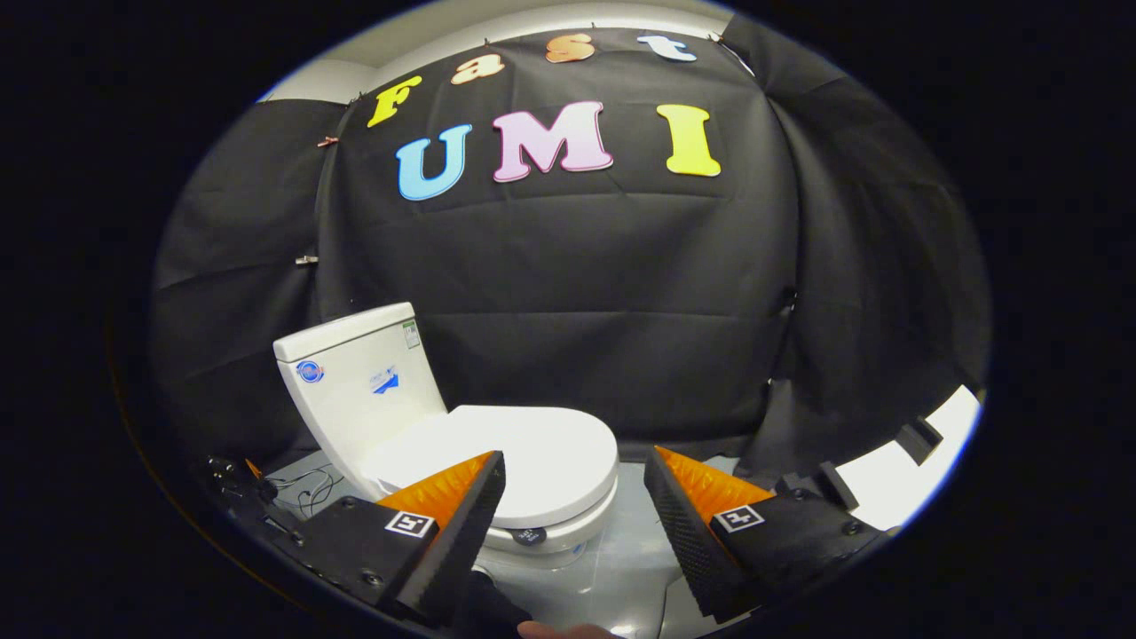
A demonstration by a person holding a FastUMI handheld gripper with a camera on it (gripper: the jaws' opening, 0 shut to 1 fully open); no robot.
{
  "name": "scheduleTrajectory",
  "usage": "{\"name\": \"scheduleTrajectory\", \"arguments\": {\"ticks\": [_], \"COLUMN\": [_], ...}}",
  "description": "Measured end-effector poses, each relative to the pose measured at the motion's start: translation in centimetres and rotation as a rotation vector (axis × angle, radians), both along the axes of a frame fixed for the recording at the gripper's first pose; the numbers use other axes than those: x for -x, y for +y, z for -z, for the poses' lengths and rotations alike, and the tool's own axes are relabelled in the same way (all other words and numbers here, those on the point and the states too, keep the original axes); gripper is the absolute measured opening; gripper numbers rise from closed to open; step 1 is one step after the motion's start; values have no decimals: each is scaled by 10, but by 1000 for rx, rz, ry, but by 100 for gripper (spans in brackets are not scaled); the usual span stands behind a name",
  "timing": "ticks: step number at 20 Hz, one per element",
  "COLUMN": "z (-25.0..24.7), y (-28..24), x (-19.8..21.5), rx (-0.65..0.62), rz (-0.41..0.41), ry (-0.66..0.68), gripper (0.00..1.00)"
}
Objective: Open the toilet lid.
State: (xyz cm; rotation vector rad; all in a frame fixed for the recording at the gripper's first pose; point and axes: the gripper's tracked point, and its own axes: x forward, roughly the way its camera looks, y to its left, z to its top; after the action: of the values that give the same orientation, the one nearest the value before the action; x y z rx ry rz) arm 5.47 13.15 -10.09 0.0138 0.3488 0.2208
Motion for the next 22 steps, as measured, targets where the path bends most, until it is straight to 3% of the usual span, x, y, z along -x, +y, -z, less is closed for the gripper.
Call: {"name": "scheduleTrajectory", "arguments": {"ticks": [5,12,15,20,21,22], "z": [71,167,212,244,247,248], "y": [9,33,36,52,57,57], "x": [-16,-20,-17,-17,-17,-19], "rx": [-84,-392,-402,-407,-419,-429], "rz": [44,151,167,142,120,125], "ry": [255,719,841,898,917,917], "gripper": [98,96,94,88,84,72]}}
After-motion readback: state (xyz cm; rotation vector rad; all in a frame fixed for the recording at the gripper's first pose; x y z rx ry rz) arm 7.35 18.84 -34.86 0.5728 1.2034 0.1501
